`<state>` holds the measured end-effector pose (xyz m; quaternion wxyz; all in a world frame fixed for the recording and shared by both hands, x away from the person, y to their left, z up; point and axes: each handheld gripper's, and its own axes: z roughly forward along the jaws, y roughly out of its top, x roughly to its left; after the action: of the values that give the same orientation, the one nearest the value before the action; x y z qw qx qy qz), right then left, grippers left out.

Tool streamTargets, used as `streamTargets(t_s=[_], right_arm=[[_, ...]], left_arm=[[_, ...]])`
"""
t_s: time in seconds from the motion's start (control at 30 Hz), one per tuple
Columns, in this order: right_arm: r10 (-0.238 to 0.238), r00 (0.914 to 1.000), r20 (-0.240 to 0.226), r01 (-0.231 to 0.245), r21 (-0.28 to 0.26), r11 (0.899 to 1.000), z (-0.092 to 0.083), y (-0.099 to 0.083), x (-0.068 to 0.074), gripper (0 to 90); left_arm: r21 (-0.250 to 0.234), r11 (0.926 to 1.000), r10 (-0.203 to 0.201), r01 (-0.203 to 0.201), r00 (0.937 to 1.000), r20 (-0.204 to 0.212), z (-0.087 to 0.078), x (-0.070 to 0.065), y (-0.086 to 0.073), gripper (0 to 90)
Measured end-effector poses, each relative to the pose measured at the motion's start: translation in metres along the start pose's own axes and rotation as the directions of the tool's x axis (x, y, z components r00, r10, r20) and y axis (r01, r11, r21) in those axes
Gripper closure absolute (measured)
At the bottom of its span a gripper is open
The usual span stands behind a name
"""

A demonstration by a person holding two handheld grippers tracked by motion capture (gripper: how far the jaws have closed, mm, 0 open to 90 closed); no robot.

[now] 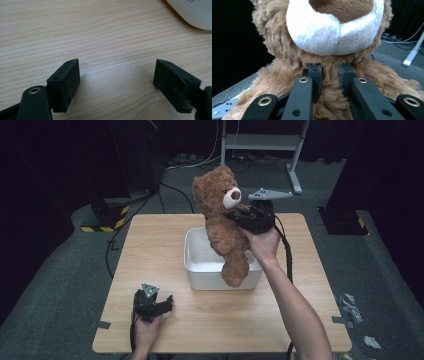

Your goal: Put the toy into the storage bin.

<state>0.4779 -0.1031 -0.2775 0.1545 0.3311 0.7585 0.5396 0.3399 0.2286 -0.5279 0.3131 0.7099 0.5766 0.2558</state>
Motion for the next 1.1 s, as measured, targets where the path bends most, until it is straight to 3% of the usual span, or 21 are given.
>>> streamTargets(t_s=[0.43,1.1], right_arm=[[0.013,0.9997,-0.021,-0.013,0.014,1.000,0.018,-0.005,-0.001,77.7],[0.008,0.9998,-0.021,-0.007,0.030,1.000,0.032,-0.012,-0.001,77.7]], left_arm=[[-0.002,1.0000,-0.007,0.007,1.0000,0.001,0.000,-0.001,0.000,21.4],[-0.004,0.9999,-0.010,0.010,0.9999,0.002,0.000,-0.001,0.000,21.4]])
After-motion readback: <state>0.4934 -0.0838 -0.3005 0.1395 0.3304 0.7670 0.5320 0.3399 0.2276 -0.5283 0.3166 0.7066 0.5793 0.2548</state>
